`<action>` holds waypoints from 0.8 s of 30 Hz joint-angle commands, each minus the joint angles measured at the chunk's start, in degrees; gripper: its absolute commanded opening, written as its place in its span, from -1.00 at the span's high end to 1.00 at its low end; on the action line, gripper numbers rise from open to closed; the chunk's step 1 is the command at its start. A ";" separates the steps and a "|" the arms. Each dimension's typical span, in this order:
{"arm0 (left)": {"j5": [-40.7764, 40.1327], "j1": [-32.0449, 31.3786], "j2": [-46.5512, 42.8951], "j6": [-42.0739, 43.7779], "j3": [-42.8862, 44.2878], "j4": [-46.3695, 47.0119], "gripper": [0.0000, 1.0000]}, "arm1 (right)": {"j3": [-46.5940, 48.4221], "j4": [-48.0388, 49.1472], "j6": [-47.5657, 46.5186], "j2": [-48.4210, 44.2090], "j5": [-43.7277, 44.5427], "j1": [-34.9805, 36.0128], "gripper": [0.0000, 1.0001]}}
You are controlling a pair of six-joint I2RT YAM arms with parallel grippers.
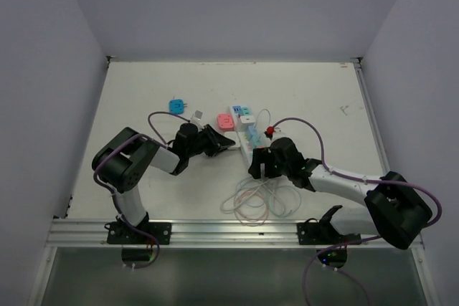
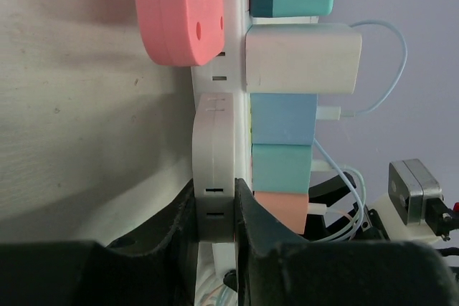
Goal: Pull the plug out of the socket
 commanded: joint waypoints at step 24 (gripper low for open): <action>6.35 20.99 -10.74 4.64 -12.64 0.47 0.96 | -0.26 -3.74 7.64 -1.03 11.49 -1.64 1.00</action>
